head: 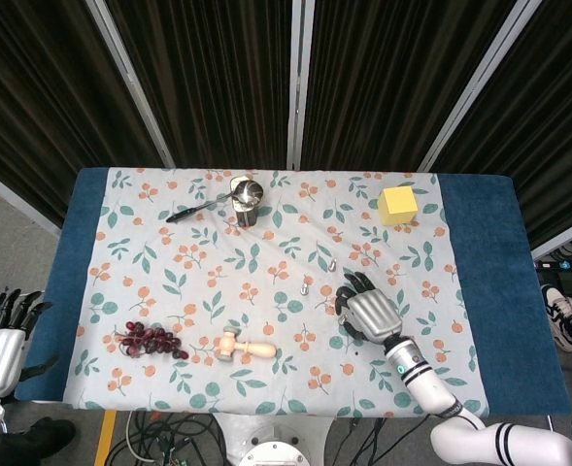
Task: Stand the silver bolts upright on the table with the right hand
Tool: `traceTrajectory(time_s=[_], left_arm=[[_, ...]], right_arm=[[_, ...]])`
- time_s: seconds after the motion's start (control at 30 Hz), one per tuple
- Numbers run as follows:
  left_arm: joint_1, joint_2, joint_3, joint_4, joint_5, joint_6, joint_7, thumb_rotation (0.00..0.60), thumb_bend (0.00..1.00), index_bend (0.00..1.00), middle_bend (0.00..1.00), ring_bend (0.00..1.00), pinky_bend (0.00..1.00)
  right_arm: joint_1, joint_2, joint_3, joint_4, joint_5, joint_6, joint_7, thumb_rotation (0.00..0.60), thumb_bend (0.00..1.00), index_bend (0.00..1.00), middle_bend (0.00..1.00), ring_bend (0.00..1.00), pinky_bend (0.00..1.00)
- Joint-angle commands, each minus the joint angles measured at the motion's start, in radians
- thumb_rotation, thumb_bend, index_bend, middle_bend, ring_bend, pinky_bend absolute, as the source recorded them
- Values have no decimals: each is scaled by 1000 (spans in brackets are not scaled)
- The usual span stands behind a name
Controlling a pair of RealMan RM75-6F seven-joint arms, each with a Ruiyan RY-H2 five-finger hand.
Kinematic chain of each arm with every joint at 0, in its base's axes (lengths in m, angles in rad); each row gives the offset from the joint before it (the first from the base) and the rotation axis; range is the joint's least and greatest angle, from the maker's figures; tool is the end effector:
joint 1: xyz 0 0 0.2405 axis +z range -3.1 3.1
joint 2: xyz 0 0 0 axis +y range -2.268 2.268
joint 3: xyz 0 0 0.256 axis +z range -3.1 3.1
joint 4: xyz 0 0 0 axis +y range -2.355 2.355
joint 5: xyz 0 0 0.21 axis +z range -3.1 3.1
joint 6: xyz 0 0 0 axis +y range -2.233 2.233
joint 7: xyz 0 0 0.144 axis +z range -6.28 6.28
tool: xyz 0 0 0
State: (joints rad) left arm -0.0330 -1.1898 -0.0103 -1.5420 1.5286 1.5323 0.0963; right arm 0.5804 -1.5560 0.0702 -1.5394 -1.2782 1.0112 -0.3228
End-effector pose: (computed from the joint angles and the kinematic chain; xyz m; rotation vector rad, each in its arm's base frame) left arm -0.3235 0.1567 0.1418 -1.4057 -0.8452 -0.8136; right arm -0.1795 -0.2810 -0.0313 1.9414 -0.9950 0.9009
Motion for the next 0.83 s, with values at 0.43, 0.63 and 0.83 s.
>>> traceTrajectory(time_s=[0.43,0.63,0.83], left_arm=[[-17,-16,-7,18,0,-18,-12,600,0,232,127,1,0],[-25,-40,-21,26,-1,-10,3,600,0,232,127,1,0],[-35,-46,-22,15,4,-16,25,600,0,232,127,2,0]], right_arm=[[-212,303,-29,-146,-139,347,136,600,290,257,181,1,0],[-332,384,-79,-124,-170,455,280,600,296,227,149,0,0],[-411,403,-93,-112,-206,543,366,600,296,227,146,0,0]])
